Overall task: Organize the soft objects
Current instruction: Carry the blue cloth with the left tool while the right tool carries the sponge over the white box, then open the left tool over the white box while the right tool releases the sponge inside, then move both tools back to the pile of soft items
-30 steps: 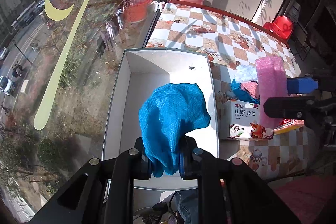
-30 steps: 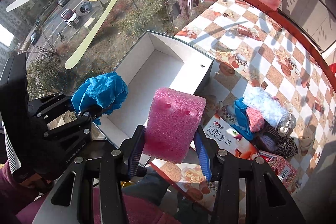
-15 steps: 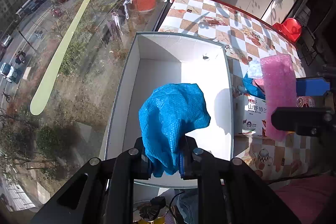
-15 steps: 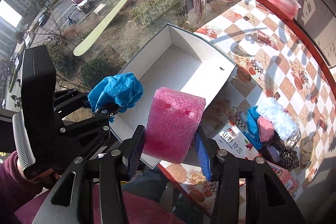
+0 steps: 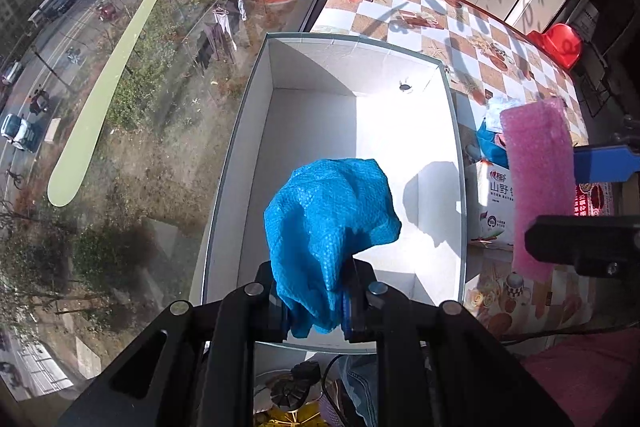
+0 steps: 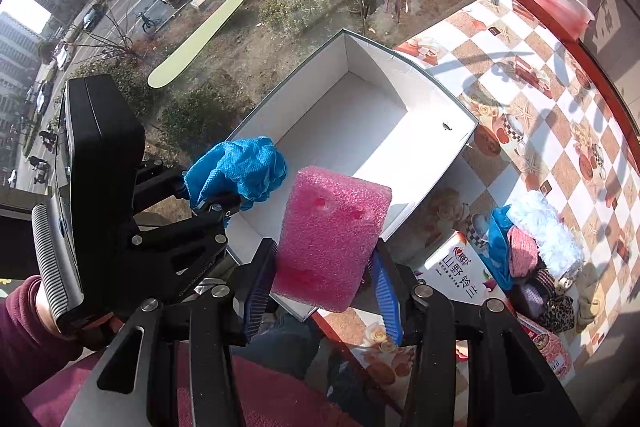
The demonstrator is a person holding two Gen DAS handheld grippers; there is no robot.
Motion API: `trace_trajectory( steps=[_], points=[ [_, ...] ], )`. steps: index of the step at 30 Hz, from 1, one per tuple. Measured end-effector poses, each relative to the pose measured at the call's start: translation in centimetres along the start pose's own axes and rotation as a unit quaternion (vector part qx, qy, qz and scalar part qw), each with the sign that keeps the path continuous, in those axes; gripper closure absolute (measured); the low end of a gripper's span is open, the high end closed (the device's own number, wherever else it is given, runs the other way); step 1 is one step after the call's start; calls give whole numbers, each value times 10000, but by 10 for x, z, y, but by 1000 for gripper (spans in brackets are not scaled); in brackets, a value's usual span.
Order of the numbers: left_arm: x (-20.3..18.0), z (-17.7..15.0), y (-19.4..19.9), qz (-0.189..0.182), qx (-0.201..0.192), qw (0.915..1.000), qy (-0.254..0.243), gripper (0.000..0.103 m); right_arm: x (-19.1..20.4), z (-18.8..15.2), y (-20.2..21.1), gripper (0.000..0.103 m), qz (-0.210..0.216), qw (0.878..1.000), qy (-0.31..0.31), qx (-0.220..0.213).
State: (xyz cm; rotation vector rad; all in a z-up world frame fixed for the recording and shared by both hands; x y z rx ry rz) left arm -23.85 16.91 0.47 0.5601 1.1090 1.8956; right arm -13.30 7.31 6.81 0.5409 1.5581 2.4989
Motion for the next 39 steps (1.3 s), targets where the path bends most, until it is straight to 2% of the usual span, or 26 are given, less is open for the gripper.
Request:
trace_trajectory(
  steps=[11,14,15,16,17,18,19,20,21,22,24,28,29,31,33,37,39],
  points=[
    [3,-3,-7,-6,106,9999,2,83,5,-1,-13,55,23,9998,61,166],
    [4,-6,-6,4,92,10000,5,78,4,-1,-17,55,29,9998,32,192],
    [4,-6,-6,9,70,10000,19,73,4,-2,-18,55,36,9998,20,193],
    [5,-7,-6,10,63,10000,31,62,3,-2,-20,54,45,9998,9,206],
    [5,-7,-6,22,44,10000,51,57,3,-2,-20,53,55,9997,-9,217],
    [6,-7,-6,41,29,10000,65,41,2,-2,-21,52,48,9997,-31,223],
    [7,-8,-5,44,-3,10000,88,26,1,-2,-22,44,26,9997,-56,239],
    [8,-8,-4,33,-66,9999,128,19,-1,-2,-22,26,-15,9997,-89,228],
    [8,-7,-2,12,-128,9998,162,13,-3,-2,-21,18,-61,9998,-131,166],
    [8,-6,-2,-35,-150,9997,177,8,-5,-2,-18,12,-84,9997,-185,104],
    [8,-4,-2,-63,-193,9996,187,0,-11,-1,-16,12,-90,9994,-316,72],
    [3,5,1,-232,-333,9991,153,0,-27,-3,-10,12,-272,9975,-656,20],
    [1,9,3,-320,-402,9986,151,0,-31,-3,-8,10,-284,9968,-753,28],
    [-6,19,6,-495,-474,9976,87,0,-43,-4,1,0,-361,9944,-995,-63],
    [-18,32,9,-661,-521,9964,-61,0,-57,-4,17,0,-475,9903,-1280,-257],
    [-60,59,7,-1137,-486,9910,-504,0,-96,-10,55,0,-658,9749,-2026,-644],
    [-86,71,-1,-1443,-270,9875,-581,0,-121,-21,78,0,-858,9625,-2439,-820]
  ],
)
Point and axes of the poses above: each gripper's, at about its wrist camera, not at the fingertips, and y roughly against the way its jaws point, x to its left, z to its top, the point moved 1 cm from there along -y, roughly the way its jaws point, and after that the axes turned 13 degrees about -x, right-handed, at the moved point
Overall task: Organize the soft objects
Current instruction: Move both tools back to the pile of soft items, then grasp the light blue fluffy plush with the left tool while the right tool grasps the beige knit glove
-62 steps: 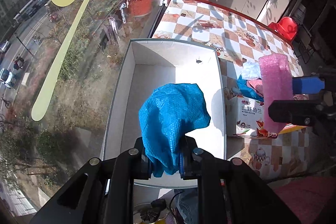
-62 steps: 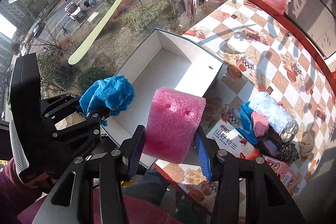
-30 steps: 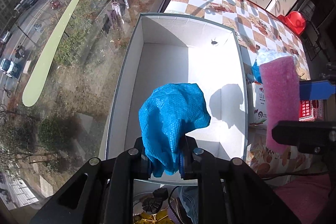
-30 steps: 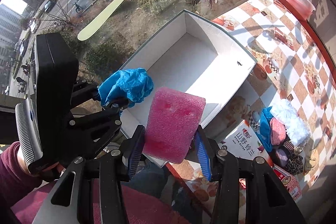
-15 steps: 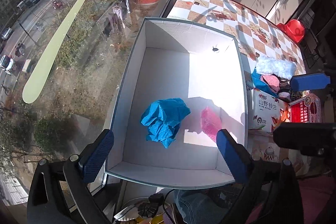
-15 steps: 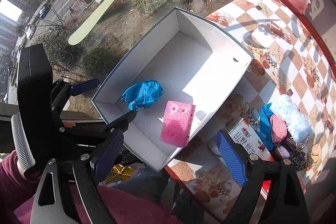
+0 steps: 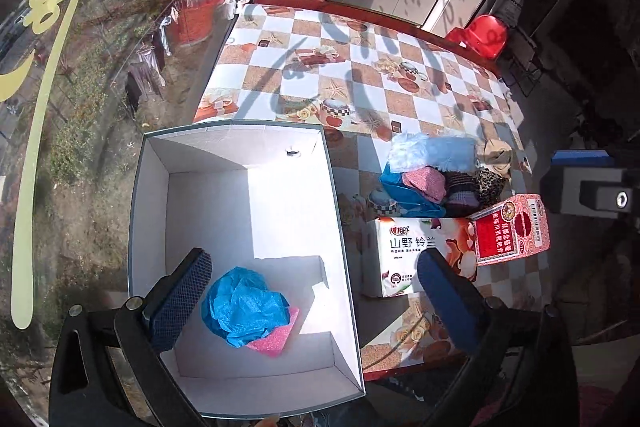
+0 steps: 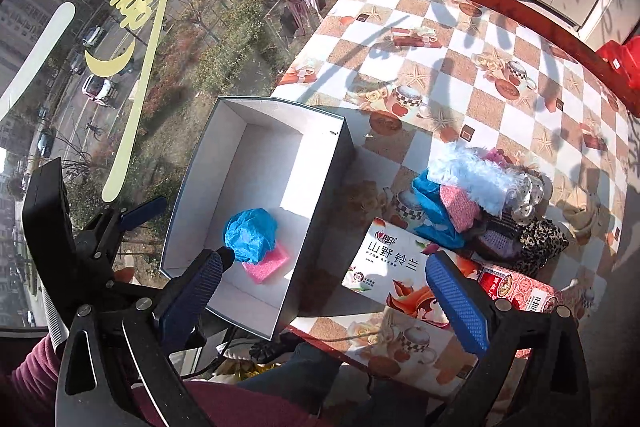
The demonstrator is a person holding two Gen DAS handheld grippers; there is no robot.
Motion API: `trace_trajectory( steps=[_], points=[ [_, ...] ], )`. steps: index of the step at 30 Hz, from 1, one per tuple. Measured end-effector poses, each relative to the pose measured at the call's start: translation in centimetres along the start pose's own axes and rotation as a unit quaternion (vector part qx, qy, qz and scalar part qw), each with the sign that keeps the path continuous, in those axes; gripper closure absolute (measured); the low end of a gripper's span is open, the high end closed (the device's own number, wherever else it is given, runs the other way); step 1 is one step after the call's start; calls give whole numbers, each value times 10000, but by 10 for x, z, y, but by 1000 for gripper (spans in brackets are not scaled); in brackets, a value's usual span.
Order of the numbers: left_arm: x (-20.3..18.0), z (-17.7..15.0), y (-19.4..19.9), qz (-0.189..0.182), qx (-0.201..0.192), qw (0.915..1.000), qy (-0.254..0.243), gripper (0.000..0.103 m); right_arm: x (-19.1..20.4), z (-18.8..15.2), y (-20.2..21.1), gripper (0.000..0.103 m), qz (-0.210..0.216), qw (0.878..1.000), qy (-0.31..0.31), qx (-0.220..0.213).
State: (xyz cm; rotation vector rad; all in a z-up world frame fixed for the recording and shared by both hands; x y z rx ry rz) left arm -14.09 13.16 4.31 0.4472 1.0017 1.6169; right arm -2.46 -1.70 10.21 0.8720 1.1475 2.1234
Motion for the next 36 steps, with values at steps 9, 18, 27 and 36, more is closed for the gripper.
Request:
trace_trajectory(
  steps=[9,18,27,36],
  points=[
    [-75,55,-118,-970,1500,9703,1633,0,-162,-20,59,0,-899,9772,-1861,-486],
    [-91,57,-217,-428,2449,9219,2972,0,-270,-42,30,0,-1140,9630,-2443,9],
    [-93,53,-259,36,2737,8912,3618,0,-344,-17,-29,0,-1107,9602,-2546,317],
    [-103,44,-282,475,3095,8857,3429,13,-389,5,-128,0,-1529,9639,-2019,825]
  ],
)
Point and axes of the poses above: each gripper's, at about its wrist camera, not at the fingertips, and y roughly against the way its jaws point, x to its left, z to its top, the point moved 1 cm from there along -y, roughly the way its jaws point, and after that the axes turned 13 degrees about -x, right-handed, at the moved point
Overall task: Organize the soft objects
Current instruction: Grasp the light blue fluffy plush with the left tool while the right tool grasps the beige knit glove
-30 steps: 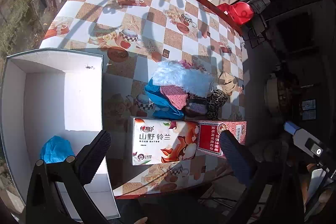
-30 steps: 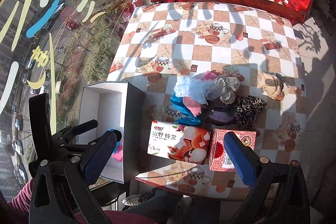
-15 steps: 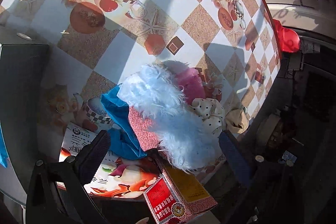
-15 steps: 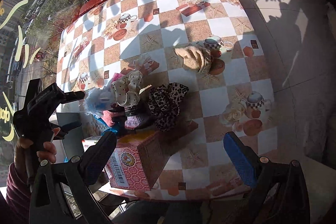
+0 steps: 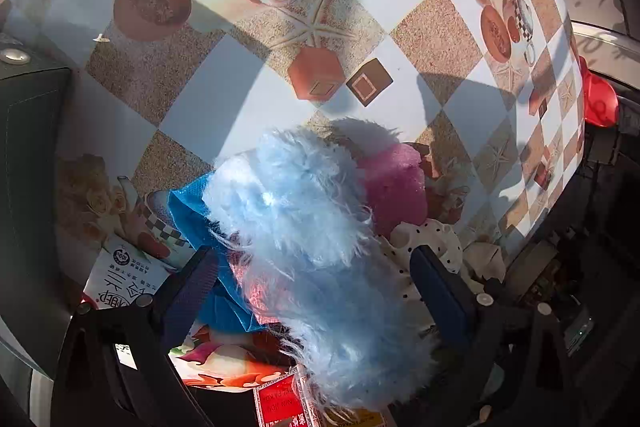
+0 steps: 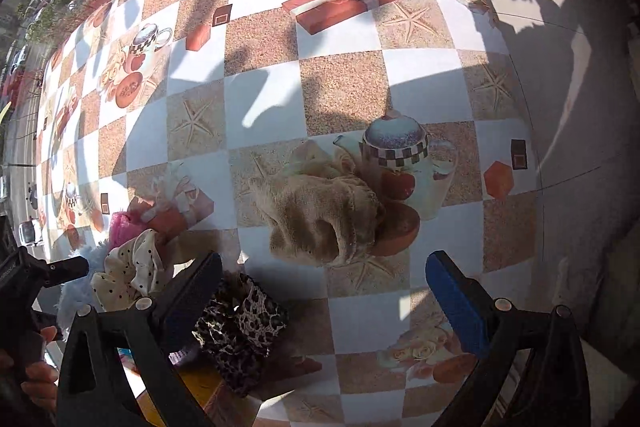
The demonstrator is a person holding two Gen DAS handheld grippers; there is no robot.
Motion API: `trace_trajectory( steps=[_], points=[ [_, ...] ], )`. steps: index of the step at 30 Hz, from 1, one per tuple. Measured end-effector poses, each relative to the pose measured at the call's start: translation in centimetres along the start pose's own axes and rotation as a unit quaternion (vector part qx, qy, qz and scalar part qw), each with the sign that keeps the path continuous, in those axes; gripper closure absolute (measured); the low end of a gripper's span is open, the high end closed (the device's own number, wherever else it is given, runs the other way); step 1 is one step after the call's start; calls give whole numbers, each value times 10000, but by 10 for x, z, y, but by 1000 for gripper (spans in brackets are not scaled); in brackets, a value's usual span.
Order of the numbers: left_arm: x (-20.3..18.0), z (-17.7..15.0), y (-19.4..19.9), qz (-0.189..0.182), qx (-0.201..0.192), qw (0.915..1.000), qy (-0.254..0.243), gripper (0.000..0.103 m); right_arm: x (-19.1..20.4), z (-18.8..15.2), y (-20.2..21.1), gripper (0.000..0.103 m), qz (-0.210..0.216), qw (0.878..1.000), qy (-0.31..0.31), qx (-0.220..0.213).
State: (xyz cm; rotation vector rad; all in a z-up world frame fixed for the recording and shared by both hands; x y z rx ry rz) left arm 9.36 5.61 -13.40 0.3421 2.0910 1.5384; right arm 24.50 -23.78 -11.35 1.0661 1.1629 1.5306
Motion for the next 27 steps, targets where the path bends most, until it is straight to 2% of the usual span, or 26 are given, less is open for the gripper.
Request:
trace_trajectory(
  steps=[3,5,7,9,10,12,15,20,24,27],
  points=[
    [-3,-1,-5,159,52,9998,-143,27,5,0,-25,0,-98,9996,211,160],
    [-3,-3,-5,104,59,9997,-207,42,4,-2,-32,10,-103,9995,195,221],
    [-2,-5,-2,-4,-10,9997,-251,69,2,-6,-37,49,-125,9991,213,358],
    [-5,-7,4,-89,-183,9990,-401,74,-2,-10,-34,61,-1,9994,159,295],
    [-6,-8,9,-88,-329,9979,-545,75,-4,-11,-30,71,-7,9996,169,247],
    [-11,-12,20,18,-681,9931,-953,76,-7,-13,-20,71,16,9998,166,105],
    [-21,-22,35,214,-1150,9791,-1664,76,-10,-19,1,71,123,9998,129,-85],
    [-27,-42,64,589,-1744,9441,-2733,76,-9,-34,39,71,352,9987,145,-328],
    [-23,-61,82,664,-2028,9228,-3207,76,-3,-47,67,71,501,9976,147,-457],
    [-19,-74,90,657,-2151,9121,-3428,76,12,-48,82,71,620,9966,150,-524]
  ],
)
Point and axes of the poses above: each gripper's, at about its wrist camera, not at the fingertips, and y roughly against the way its jaws point, x to its left, z to its top, the point moved 1 cm from there along -y, roughly the way its jaws point, and after that the axes turned 13 degrees about -x, right-handed, at the moved point
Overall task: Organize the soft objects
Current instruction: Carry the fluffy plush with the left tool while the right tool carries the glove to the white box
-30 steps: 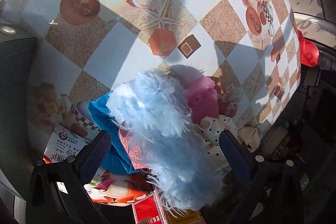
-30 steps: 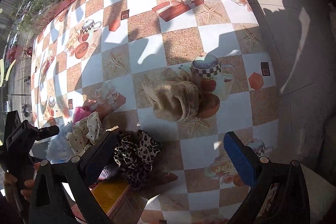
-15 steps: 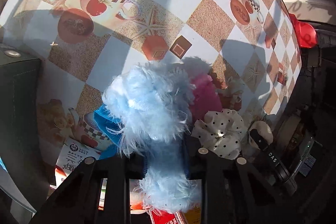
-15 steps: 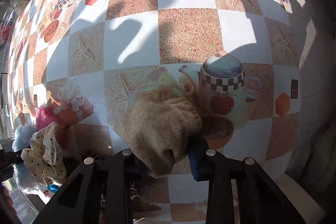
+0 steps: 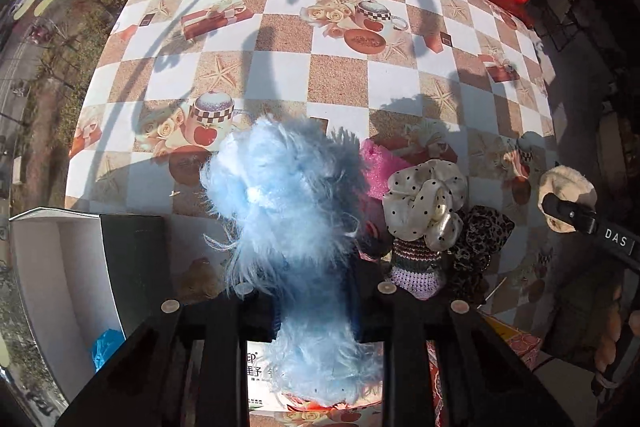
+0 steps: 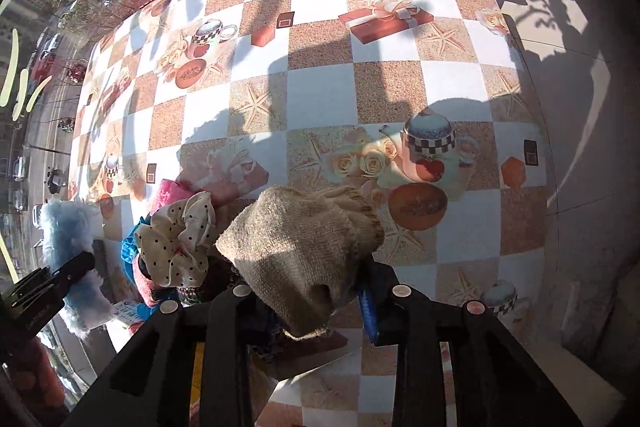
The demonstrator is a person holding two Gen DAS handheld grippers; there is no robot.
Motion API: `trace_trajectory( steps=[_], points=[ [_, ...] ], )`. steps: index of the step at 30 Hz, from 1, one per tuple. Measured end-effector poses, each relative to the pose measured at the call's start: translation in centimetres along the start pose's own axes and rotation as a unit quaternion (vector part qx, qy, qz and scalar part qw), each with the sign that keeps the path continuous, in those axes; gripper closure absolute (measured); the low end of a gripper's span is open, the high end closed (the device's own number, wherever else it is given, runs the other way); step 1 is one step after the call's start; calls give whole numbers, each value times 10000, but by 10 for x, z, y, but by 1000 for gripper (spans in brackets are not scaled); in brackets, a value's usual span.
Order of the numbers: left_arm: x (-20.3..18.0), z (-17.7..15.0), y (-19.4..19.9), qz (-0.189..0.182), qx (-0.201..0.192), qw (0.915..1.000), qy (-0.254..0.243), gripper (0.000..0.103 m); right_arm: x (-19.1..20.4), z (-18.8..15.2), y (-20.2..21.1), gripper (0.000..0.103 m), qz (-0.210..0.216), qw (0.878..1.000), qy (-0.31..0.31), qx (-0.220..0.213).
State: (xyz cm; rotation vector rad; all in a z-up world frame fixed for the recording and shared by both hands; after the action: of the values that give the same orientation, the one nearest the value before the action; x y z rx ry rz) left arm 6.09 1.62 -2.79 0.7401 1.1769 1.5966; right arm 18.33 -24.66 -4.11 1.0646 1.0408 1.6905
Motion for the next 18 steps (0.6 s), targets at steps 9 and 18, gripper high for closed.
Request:
trace_trajectory(
  steps=[9,18],
  points=[
    [-2,-35,41,23,-305,9979,-570,76,52,-27,35,71,213,9994,137,-218],
    [9,-69,78,7,-494,9934,-1038,76,90,-64,67,71,233,9989,315,-264]
  ],
)
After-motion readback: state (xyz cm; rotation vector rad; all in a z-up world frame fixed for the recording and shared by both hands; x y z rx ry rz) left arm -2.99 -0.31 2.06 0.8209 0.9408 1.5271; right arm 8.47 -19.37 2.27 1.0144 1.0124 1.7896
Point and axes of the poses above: each gripper's, at about its wrist camera, not at the fingertips, and y roughly against the way its jaws point, x to its left, z to its top, the point moved 1 cm from there along -y, roughly the way its jaws point, and after that the axes turned 13 degrees about -x, right-handed, at the moved point
